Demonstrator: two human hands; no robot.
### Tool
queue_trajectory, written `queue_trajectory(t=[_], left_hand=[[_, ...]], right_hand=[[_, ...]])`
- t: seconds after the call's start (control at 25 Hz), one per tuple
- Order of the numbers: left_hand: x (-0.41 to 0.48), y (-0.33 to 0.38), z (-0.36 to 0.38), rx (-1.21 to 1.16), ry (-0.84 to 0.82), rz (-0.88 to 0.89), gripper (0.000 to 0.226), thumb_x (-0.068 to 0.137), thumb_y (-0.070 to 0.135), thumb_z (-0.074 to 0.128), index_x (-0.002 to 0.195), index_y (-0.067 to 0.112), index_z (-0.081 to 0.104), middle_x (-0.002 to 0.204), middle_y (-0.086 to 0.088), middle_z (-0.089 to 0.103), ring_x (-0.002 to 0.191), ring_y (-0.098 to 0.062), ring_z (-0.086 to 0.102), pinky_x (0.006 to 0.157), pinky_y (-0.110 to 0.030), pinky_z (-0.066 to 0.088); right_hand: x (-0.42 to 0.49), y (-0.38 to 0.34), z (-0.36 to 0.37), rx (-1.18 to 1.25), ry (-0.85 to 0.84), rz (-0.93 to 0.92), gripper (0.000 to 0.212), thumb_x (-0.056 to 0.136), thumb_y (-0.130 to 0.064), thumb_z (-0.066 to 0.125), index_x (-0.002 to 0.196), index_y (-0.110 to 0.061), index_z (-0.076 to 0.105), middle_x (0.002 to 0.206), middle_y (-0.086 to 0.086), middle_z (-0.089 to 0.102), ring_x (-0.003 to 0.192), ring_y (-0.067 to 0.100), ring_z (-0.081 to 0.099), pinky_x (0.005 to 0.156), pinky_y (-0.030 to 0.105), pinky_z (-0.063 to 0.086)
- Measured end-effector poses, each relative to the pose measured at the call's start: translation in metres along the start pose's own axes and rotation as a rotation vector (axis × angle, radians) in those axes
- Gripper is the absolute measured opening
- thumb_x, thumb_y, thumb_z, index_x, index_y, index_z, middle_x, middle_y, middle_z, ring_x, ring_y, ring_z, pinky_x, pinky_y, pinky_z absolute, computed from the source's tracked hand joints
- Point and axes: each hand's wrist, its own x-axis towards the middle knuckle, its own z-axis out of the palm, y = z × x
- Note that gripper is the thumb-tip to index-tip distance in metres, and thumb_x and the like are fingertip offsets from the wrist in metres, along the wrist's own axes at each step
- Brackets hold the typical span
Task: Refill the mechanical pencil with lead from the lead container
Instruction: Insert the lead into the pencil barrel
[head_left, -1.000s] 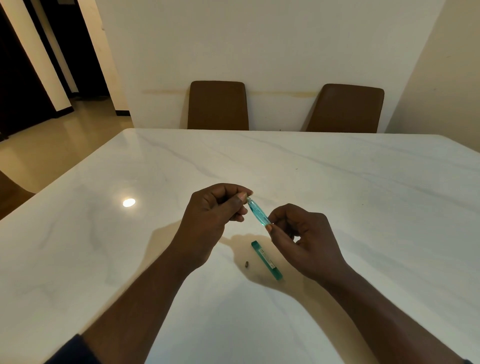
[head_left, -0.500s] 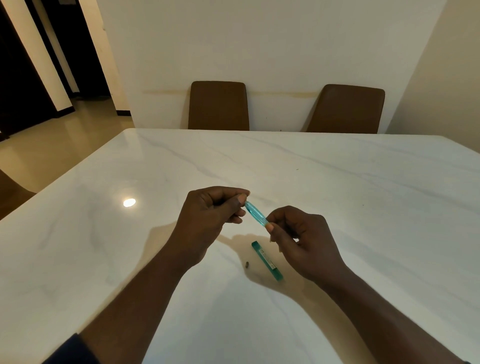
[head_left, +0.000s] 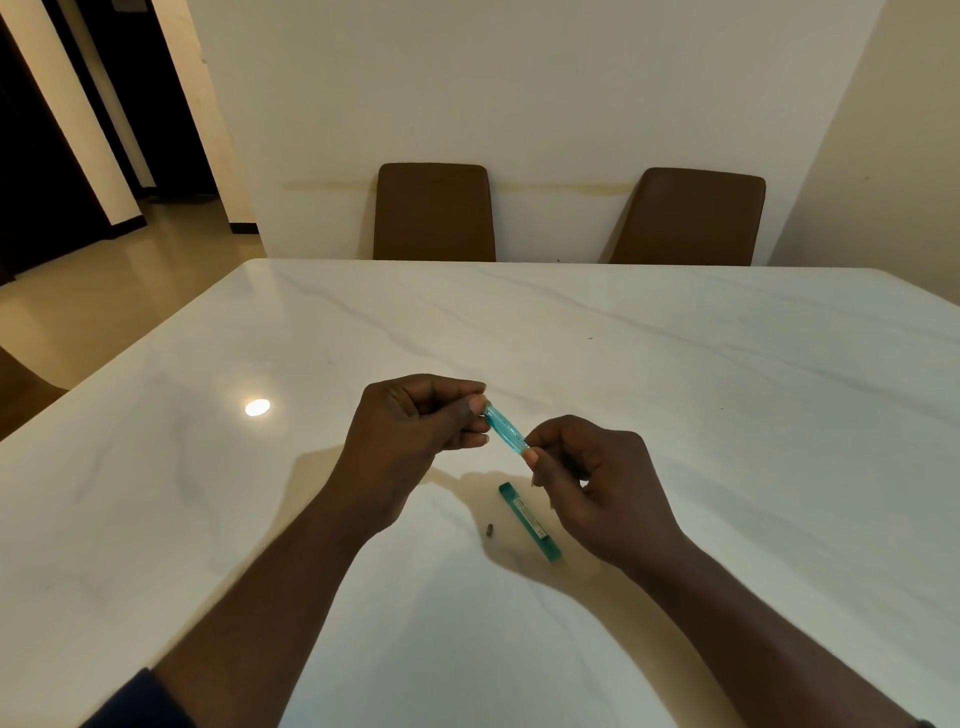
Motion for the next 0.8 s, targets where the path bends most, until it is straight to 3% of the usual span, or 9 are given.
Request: queue_trajectory(t=[0.28, 0.4, 0.56, 0.72, 0.8], left_hand=[[-0.001, 0.002, 0.0, 0.001, -0.028, 0.0, 0.015, 0.081, -0.001, 0.069, 0.088, 0.01, 0.076, 0.075, -0.01, 0.076, 0.068, -0.021, 0.072, 0.066, -0.026, 0.059], [-0.001, 0.002, 0.001, -0.012, -0.038, 0.016, 0.018, 0.082, 0.0, 0.068, 0.09, 0.014, 0.077, 0.076, -0.009, 0.076, 0.069, -0.021, 0.071, 0.067, -0.026, 0.059], [-0.001, -0.002, 0.004, 0.042, -0.05, 0.049, 0.024, 0.085, 0.001, 0.066, 0.099, 0.018, 0.075, 0.08, -0.006, 0.077, 0.072, -0.021, 0.071, 0.069, -0.028, 0.059], [0.0, -0.006, 0.003, 0.202, -0.033, 0.013, 0.033, 0.088, 0.007, 0.066, 0.117, 0.021, 0.067, 0.082, -0.007, 0.075, 0.068, -0.016, 0.071, 0.061, -0.027, 0.057], [0.002, -0.009, -0.005, 0.47, 0.015, -0.025, 0.028, 0.085, 0.019, 0.07, 0.112, 0.025, 0.07, 0.077, -0.001, 0.075, 0.065, -0.013, 0.069, 0.06, -0.026, 0.053]], right_hand=[[0.001, -0.001, 0.0, -0.073, 0.09, 0.028, 0.005, 0.086, -0.019, 0.067, 0.089, -0.019, 0.071, 0.065, 0.001, 0.07, 0.058, 0.019, 0.058, 0.051, 0.026, 0.044], [0.001, -0.003, 0.001, -0.019, 0.066, 0.093, 0.007, 0.087, -0.017, 0.068, 0.09, -0.02, 0.073, 0.062, -0.006, 0.069, 0.053, 0.016, 0.063, 0.053, 0.033, 0.052], [0.0, -0.01, 0.001, 0.125, -0.021, 0.227, 0.01, 0.087, -0.017, 0.069, 0.095, -0.021, 0.073, 0.063, -0.01, 0.072, 0.05, 0.01, 0.066, 0.052, 0.031, 0.058], [0.004, -0.01, -0.003, 0.019, -0.068, 0.215, 0.023, 0.087, -0.024, 0.068, 0.11, -0.024, 0.065, 0.063, -0.005, 0.073, 0.051, 0.005, 0.064, 0.054, 0.021, 0.051], [0.007, -0.004, -0.005, -0.091, -0.085, 0.27, 0.03, 0.088, -0.026, 0.065, 0.117, -0.026, 0.058, 0.06, -0.007, 0.07, 0.056, 0.004, 0.063, 0.053, 0.014, 0.043]])
